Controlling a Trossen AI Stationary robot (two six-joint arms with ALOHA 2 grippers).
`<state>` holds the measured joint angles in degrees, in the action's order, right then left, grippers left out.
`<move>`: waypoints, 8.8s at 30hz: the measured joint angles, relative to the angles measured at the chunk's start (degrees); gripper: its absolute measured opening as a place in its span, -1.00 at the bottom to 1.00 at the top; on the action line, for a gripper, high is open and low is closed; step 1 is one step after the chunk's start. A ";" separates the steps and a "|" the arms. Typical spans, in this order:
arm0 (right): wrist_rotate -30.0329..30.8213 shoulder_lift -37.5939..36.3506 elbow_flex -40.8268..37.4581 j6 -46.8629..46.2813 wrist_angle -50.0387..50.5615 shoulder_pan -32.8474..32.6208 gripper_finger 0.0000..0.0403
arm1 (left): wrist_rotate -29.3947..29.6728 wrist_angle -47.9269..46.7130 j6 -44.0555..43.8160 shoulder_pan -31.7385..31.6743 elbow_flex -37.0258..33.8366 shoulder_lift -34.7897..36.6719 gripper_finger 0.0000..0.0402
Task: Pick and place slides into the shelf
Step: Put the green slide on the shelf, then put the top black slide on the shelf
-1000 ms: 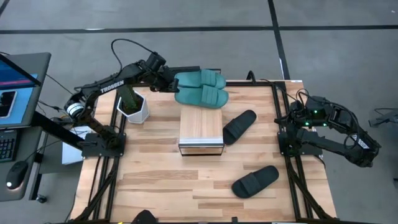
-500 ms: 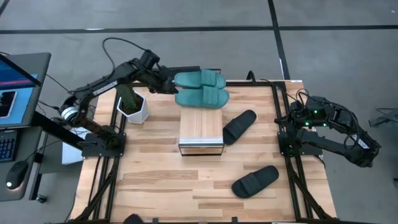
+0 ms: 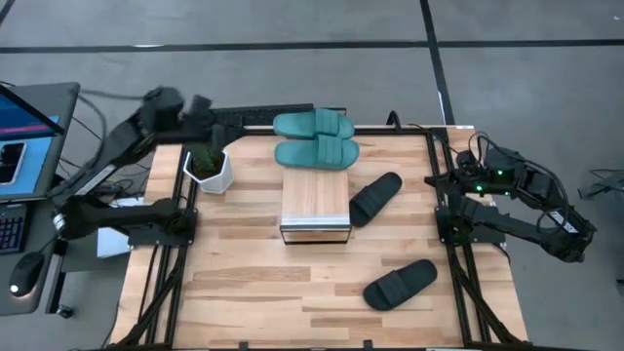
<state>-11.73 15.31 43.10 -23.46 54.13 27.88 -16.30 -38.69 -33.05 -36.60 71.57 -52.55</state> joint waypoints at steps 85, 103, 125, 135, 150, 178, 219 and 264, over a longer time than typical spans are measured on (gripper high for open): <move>-1.68 20.61 -13.19 14.84 -45.35 -7.23 -1.00 | 8.74 59.62 47.23 6.25 -45.33 -11.28 -1.00; -1.68 20.61 -13.19 13.35 -44.82 -7.23 -1.00 | 9.15 60.67 44.73 5.33 -45.27 -11.28 -1.00; -1.70 20.61 -13.19 11.89 -43.21 -7.23 -1.00 | 13.75 66.15 49.98 4.09 -45.24 -15.65 -1.00; -1.70 20.61 -13.19 11.40 -43.21 -7.23 -1.00 | 14.74 67.06 47.31 3.17 -45.20 -16.07 -1.00; -6.54 30.66 -13.16 11.61 -48.20 -7.23 -1.00 | 18.78 56.41 39.83 8.31 -45.20 -7.84 -1.00; -13.99 53.53 -10.91 19.66 -64.11 -0.66 -1.00 | 30.14 54.87 35.08 19.19 -45.20 3.61 -1.00; -13.44 34.97 -5.63 18.03 -48.33 -0.44 -1.00 | 17.33 52.47 31.72 19.59 -45.20 3.60 -1.00; 10.28 55.02 -5.89 10.49 -12.11 11.11 -0.10 | 30.69 68.12 18.88 38.16 -45.18 3.58 -1.00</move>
<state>-1.44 70.33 37.21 -12.97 42.02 38.98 14.39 29.43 -14.17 1.56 26.39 -48.97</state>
